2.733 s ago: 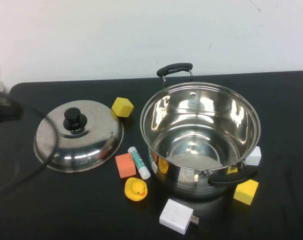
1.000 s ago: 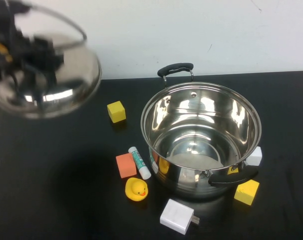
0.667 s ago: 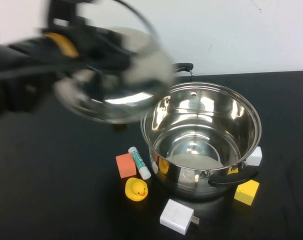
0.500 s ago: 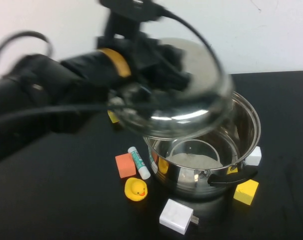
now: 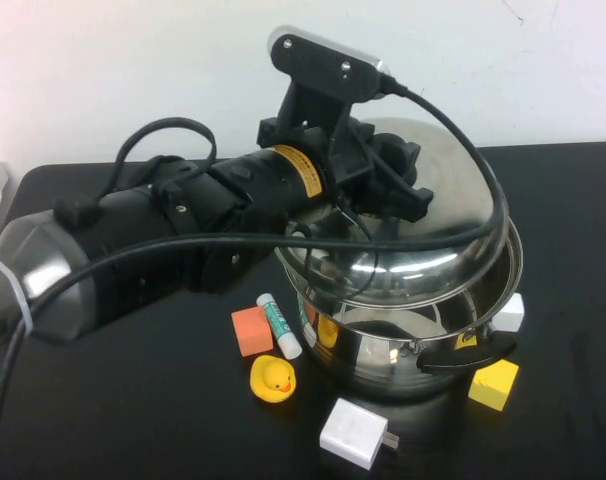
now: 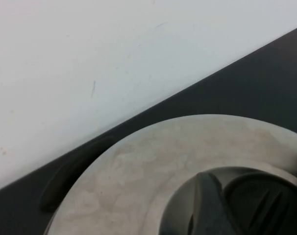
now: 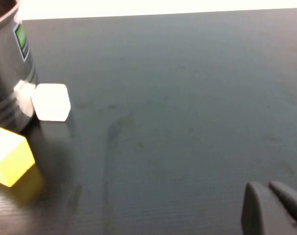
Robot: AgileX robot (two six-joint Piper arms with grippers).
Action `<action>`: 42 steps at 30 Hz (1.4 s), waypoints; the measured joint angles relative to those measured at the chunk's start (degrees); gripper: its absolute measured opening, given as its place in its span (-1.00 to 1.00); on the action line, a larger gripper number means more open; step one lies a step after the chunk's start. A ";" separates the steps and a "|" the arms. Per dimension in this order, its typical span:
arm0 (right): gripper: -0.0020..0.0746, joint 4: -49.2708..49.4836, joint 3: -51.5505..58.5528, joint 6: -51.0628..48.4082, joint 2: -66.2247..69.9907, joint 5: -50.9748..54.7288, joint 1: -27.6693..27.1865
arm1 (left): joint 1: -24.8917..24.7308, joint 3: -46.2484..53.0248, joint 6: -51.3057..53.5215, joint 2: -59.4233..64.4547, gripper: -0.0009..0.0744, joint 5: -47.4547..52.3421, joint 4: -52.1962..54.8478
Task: Cover the pot
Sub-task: Place the pot lid on the pot
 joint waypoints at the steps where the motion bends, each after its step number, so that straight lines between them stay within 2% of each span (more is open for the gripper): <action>1: -0.95 0.00 0.00 0.00 0.00 0.00 0.00 | -0.28 0.00 0.00 0.00 -0.08 -0.26 0.00; 7: -0.95 0.00 0.00 0.00 0.00 0.00 0.00 | -2.13 0.00 -0.48 0.28 -0.08 0.29 0.53; 20: -0.95 0.00 0.00 0.00 0.00 0.00 0.00 | -2.13 0.00 -0.28 4.67 -0.08 -1.17 6.43; 31: -0.95 0.00 0.00 0.00 0.00 0.00 0.00 | -2.86 0.00 -0.07 4.93 -0.08 -4.43 6.88; 42: -0.95 0.00 0.00 0.00 0.00 0.00 0.00 | -3.00 0.00 -5.91 4.93 -0.08 -2.41 6.88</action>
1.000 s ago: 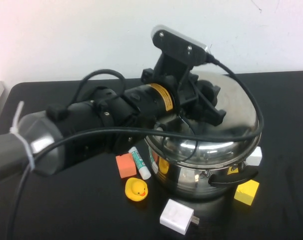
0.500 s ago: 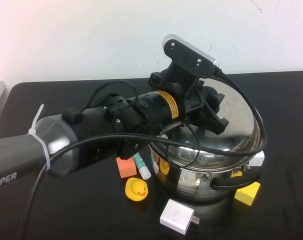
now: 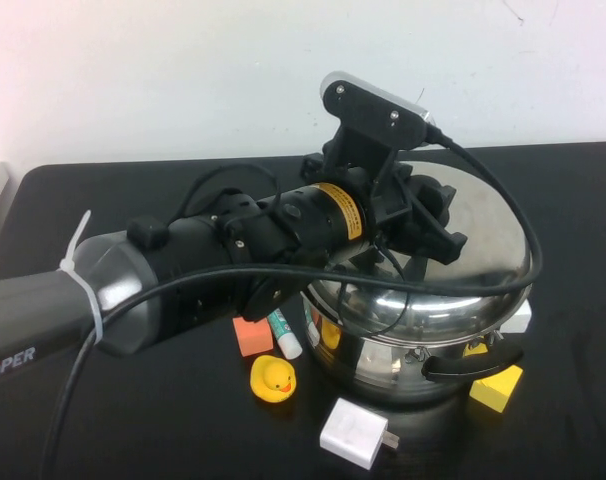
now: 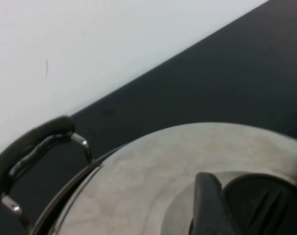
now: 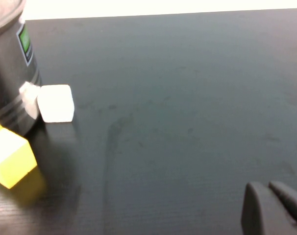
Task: Cover the pot
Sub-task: Place the pot lid on the pot
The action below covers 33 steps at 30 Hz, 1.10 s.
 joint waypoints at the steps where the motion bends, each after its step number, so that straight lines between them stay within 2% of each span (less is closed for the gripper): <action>1: -0.95 0.00 0.00 0.00 0.00 0.00 0.00 | 0.00 0.00 -0.13 0.00 -0.08 0.13 0.00; 33: -0.95 0.00 0.00 0.00 0.00 0.00 0.00 | 0.00 0.00 2.77 0.00 -0.08 -0.81 -0.90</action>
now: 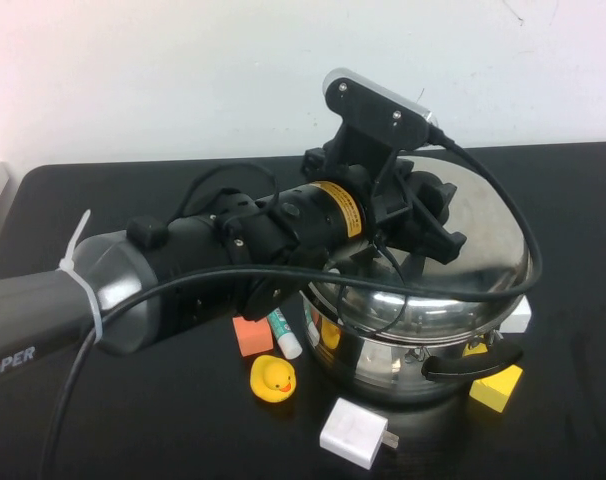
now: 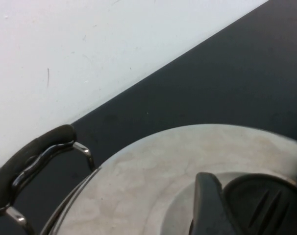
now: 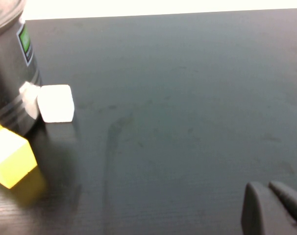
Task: Cover the pot
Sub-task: Place the pot lid on the pot
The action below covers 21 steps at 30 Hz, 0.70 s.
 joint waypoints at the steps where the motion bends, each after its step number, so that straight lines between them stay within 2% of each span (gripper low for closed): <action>1: -0.95 0.00 0.00 0.00 0.00 0.00 0.00 | 0.25 0.00 0.03 0.00 -0.08 0.00 -0.12; 10: -0.95 0.00 0.00 0.00 0.00 0.00 0.00 | 2.86 0.00 0.41 0.00 -0.08 -0.09 -4.69; 21: -0.95 0.00 0.00 0.00 0.00 0.00 0.00 | 2.52 0.00 0.31 0.00 -0.09 -0.37 -5.06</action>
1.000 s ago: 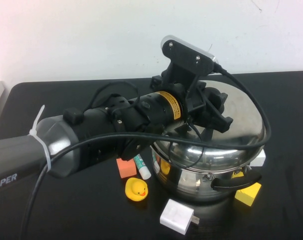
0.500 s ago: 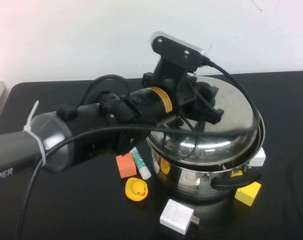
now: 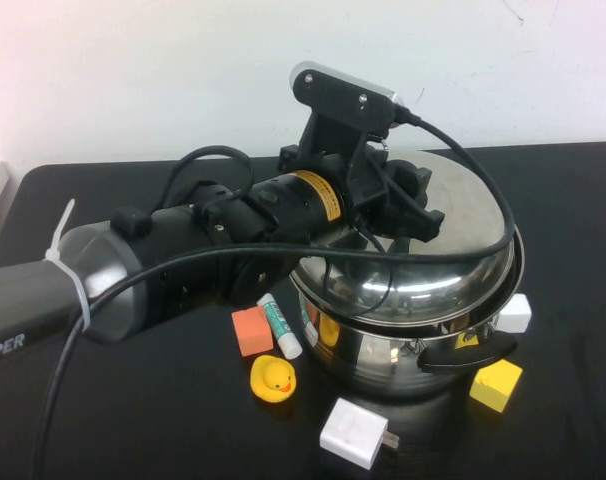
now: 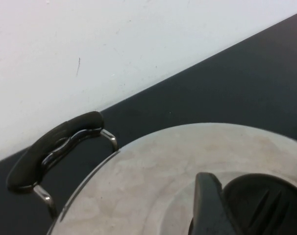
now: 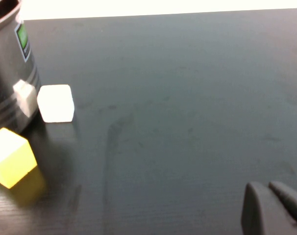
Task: Cover the pot
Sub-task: Place the pot lid on the pot
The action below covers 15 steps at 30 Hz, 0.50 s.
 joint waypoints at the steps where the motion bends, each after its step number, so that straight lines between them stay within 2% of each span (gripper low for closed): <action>1: -0.95 0.00 0.00 0.00 0.00 0.00 0.00 | 0.00 0.00 0.00 0.00 -0.09 0.00 0.00; 5: -0.95 0.00 0.00 0.00 0.00 0.00 0.00 | 0.00 0.75 -0.11 0.00 -0.09 -1.26 0.00; 15: -0.95 0.00 0.00 0.00 0.00 0.00 0.00 | 0.00 7.67 0.34 0.00 -0.09 -13.86 0.13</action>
